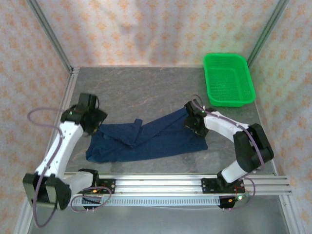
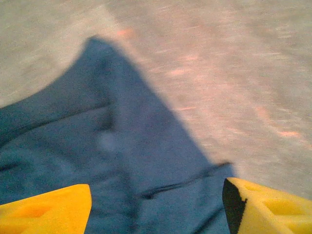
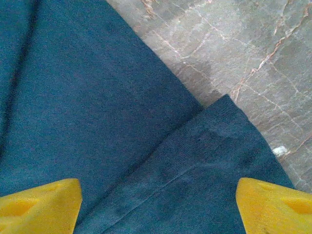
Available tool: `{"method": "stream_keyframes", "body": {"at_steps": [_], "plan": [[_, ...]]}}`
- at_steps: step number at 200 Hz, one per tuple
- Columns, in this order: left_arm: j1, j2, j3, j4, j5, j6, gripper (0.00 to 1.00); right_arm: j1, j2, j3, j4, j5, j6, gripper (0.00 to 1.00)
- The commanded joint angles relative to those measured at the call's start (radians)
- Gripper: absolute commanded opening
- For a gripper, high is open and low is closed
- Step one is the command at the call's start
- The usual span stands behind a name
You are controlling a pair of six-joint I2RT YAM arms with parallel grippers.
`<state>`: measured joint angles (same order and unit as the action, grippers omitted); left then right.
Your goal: Fold and stack the t-shirts
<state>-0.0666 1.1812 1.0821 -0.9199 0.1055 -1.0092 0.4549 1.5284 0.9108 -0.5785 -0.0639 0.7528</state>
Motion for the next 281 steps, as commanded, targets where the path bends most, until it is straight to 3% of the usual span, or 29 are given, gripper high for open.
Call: {"method": "stream_keyframes", "body": {"at_steps": [1, 26, 42, 69, 126, 170, 238, 257, 281], "plan": [[-0.04, 0.22, 0.174, 0.017, 0.107, 0.3, 0.73, -0.003, -0.069, 0.038, 0.013, -0.034, -0.102, 0.89], [-0.064, 0.468, 0.322, -0.057, 0.189, 0.537, 0.7, -0.004, -0.127, 0.045, 0.035, -0.118, -0.211, 0.94], [-0.073, 0.571, 0.364, -0.06, 0.252, 0.609, 0.67, -0.004, -0.161, 0.045, 0.039, -0.17, -0.253, 0.94], [-0.121, 0.711, 0.444, -0.083, 0.262, 0.687, 0.6, -0.003, -0.197, 0.032, 0.039, -0.219, -0.27, 0.94], [-0.177, 0.89, 0.508, -0.06, 0.264, 0.682, 0.43, -0.004, -0.232, 0.011, 0.037, -0.229, -0.256, 0.94], [-0.188, 0.897, 0.459, 0.002, 0.266, 0.679, 0.42, -0.003, -0.258, -0.013, 0.056, -0.233, -0.241, 0.94], [-0.253, 1.028, 0.572, -0.023, 0.247, 0.694, 0.37, -0.004, -0.268, -0.027, 0.074, -0.247, -0.229, 0.93], [-0.263, 1.049, 0.592, -0.033, 0.244, 0.702, 0.28, -0.003, -0.28, -0.035, 0.072, -0.243, -0.227, 0.93], [-0.266, 1.04, 0.617, -0.021, 0.264, 0.696, 0.06, -0.004, -0.284, -0.04, 0.075, -0.241, -0.224, 0.93]]}}
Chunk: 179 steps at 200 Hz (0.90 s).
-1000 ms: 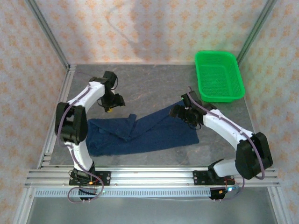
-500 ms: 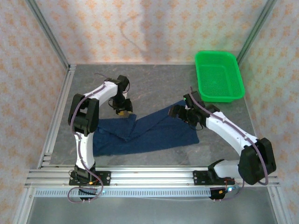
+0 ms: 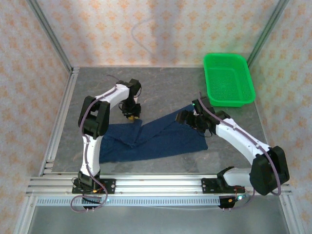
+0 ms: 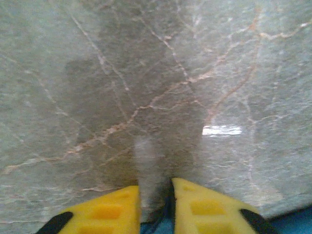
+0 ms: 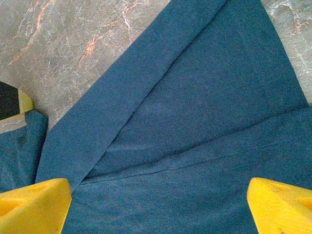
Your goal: Fold and stack the t-shirts
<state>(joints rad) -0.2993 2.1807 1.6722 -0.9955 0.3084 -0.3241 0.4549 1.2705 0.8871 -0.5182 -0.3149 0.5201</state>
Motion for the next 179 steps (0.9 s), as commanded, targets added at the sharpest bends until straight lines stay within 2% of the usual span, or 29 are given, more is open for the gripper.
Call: {"method": "stream_keyframes", "body": {"at_steps": [1, 13, 54, 112, 138, 179], "plan": [[-0.033, 0.04, 0.027, 0.056, 0.064, 0.01, 0.05, -0.004, -0.026, -0.016, 0.015, 0.01, 0.008, 0.93], [-0.038, 0.031, 0.042, 0.064, 0.085, 0.008, 0.0, -0.004, -0.026, -0.016, 0.015, 0.012, 0.01, 0.93], [-0.04, -0.01, 0.08, 0.076, 0.1, -0.003, 0.0, -0.003, -0.027, -0.01, 0.008, 0.013, 0.007, 0.93], [0.022, -0.07, 0.07, 0.071, 0.074, -0.046, 0.0, -0.003, -0.043, -0.014, -0.003, 0.018, 0.001, 0.93], [0.028, -0.08, 0.034, 0.063, 0.09, -0.026, 0.25, -0.004, -0.048, -0.014, -0.008, 0.021, -0.007, 0.93], [0.029, -0.098, -0.058, 0.104, 0.134, -0.021, 0.32, -0.005, -0.043, -0.001, -0.015, 0.025, -0.019, 0.93]]}}
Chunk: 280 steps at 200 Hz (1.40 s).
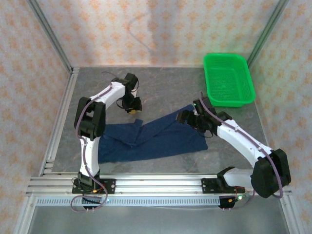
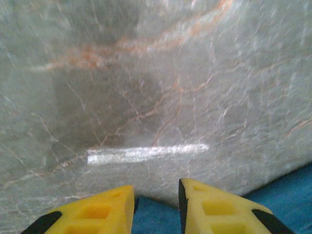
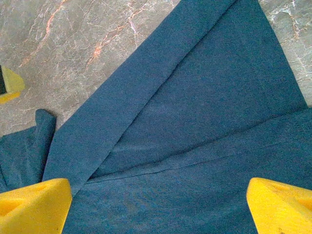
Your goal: Fold and stack the t-shirts
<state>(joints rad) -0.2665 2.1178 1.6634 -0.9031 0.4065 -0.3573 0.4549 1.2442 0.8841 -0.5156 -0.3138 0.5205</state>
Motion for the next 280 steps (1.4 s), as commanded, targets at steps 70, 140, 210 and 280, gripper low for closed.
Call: {"method": "stream_keyframes", "body": {"at_steps": [70, 140, 210, 280], "plan": [[-0.016, -0.015, -0.09, 0.0, 0.044, 0.043, 0.31, -0.006, -0.008, 0.012, -0.023, 0.033, -0.025, 0.93], [-0.035, 0.023, -0.116, -0.007, 0.052, 0.067, 0.17, -0.021, -0.005, 0.012, -0.025, 0.069, -0.027, 0.93], [-0.001, -0.048, -0.062, -0.031, -0.009, 0.048, 0.0, -0.181, 0.151, 0.131, -0.077, 0.142, -0.019, 0.94], [0.119, -0.383, -0.129, 0.001, -0.09, -0.061, 0.0, -0.195, 0.544, 0.465, -0.15, 0.094, -0.048, 0.72]]}}
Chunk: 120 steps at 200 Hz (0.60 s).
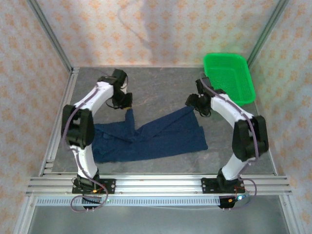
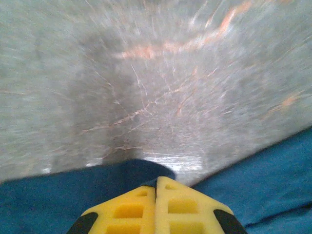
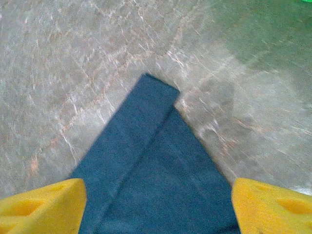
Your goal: Fold and stack the t-shirts
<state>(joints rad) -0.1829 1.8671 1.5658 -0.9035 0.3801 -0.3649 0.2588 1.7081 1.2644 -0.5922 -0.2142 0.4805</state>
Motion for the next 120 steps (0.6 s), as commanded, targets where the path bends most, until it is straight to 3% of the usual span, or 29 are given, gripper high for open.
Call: {"method": "stream_keyframes", "body": {"at_steps": [1, 59, 120], "plan": [[0.037, -0.136, -0.033, 0.002, -0.066, -0.054, 0.0, 0.002, 0.083, 0.088, -0.074, -0.007, -0.009, 0.72], [0.08, -0.245, -0.096, 0.006, -0.09, -0.077, 0.0, 0.002, 0.18, 0.091, -0.056, 0.044, 0.049, 0.46], [0.12, -0.308, -0.133, -0.001, -0.12, -0.093, 0.0, 0.002, 0.229, 0.089, 0.017, 0.09, 0.11, 0.41]]}}
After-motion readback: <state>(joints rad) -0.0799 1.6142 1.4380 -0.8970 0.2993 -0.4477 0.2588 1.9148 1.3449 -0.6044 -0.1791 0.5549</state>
